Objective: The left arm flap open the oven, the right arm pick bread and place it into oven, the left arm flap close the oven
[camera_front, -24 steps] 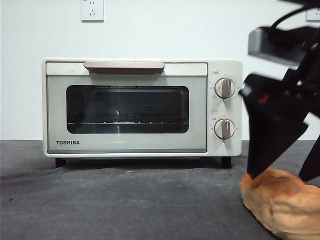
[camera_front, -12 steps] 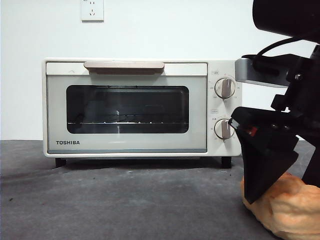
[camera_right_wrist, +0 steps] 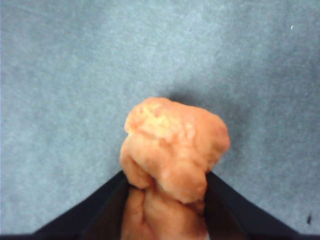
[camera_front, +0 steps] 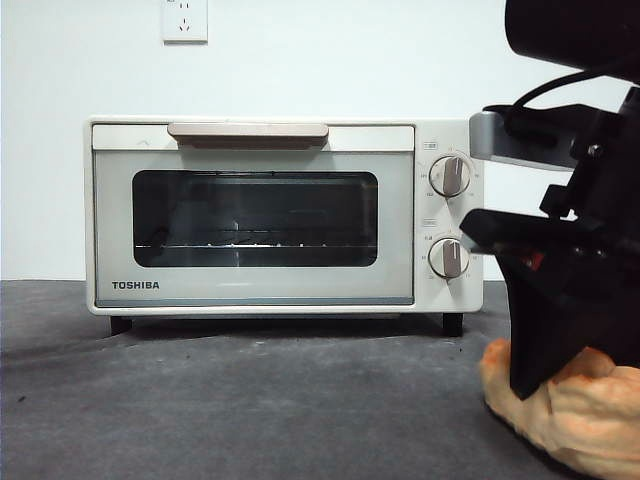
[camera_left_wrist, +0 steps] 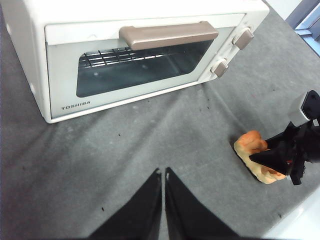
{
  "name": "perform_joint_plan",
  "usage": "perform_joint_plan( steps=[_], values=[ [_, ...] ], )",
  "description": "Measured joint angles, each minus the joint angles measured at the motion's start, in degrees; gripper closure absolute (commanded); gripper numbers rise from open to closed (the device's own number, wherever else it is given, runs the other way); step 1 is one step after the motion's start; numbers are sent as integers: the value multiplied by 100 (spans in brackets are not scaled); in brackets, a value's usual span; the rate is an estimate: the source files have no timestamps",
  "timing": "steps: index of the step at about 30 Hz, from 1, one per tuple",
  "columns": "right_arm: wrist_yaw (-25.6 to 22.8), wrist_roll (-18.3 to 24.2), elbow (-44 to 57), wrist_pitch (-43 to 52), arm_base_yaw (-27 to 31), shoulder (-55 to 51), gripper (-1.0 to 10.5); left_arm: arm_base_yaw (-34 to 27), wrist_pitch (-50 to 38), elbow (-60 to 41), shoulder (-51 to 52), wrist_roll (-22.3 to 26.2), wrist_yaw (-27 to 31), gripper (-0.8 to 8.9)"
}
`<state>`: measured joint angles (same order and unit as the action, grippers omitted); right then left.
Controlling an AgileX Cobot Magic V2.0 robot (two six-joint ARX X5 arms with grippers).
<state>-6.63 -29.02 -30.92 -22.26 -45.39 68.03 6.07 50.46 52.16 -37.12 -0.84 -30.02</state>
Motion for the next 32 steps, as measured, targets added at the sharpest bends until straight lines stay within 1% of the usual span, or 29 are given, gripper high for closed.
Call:
perform_joint_plan(
  steps=[5,12,14,18,25,29,32],
  values=[
    [0,2,-85,-94,0,-387,754,170,-369,0,-70,-103,-4,798],
    [-2,74,-498,-459,0,-1036,754,684,-1266,39,-570,-507,20,797],
    [-4,118,-603,-610,0,-1193,754,870,-1550,81,-800,-610,160,797],
    [-7,199,-848,-855,0,-1462,753,1252,-2124,238,-1314,-726,645,797],
    [-28,339,-1187,-1154,0,-1788,753,1681,-2863,640,-2411,-734,1237,797],
    [-70,367,-1257,-1189,0,-1926,753,1816,-3014,876,-2946,-636,1550,797],
    [-68,369,-1261,-1196,0,-2002,753,1862,-3034,1058,-3311,-509,1648,797]
  ],
)
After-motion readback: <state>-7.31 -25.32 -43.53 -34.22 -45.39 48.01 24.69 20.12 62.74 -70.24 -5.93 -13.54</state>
